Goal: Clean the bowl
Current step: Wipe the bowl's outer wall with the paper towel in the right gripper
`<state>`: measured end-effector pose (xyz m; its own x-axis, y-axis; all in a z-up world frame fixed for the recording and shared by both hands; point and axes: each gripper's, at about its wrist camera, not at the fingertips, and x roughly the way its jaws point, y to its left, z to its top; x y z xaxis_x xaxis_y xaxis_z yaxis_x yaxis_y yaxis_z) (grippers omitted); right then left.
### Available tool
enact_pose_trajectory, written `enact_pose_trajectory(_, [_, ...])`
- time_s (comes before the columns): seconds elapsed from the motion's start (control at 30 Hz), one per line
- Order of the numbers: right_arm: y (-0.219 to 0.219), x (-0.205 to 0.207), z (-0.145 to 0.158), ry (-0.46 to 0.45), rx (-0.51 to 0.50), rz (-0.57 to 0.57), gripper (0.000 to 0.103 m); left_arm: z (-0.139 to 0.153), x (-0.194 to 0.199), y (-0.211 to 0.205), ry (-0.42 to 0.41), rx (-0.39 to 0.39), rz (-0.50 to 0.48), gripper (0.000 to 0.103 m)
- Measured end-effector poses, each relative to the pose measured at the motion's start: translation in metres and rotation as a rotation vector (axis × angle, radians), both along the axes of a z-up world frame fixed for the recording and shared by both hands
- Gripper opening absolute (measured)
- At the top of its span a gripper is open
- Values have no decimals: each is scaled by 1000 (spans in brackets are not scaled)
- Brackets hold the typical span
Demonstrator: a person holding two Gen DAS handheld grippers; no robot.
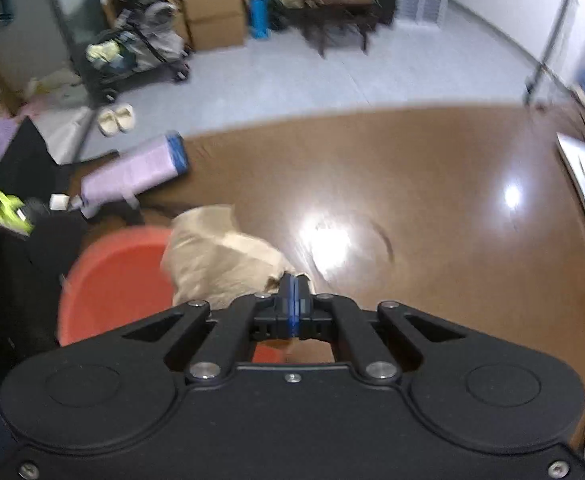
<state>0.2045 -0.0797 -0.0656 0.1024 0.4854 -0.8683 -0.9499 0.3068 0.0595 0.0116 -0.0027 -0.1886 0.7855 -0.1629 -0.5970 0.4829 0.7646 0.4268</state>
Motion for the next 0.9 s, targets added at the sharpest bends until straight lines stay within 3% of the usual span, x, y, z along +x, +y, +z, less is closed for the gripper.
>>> enact_pose_trajectory(0.17, [-39,-15,-26,47,-78,-35,1,1,2,0,8,1,-9,98])
enact_pose_trajectory(0.4, [-59,-74,-34,112,-96,37,1,2,3,0,9,11,-21,98])
enact_pose_trajectory(0.63, [-40,-113,-18,120,-50,149,0,2,4,-1,5,19,-15,98])
enact_pose_trajectory(0.9, [-15,-124,9,125,37,235,0,4,2,1,-15,48,-16,98])
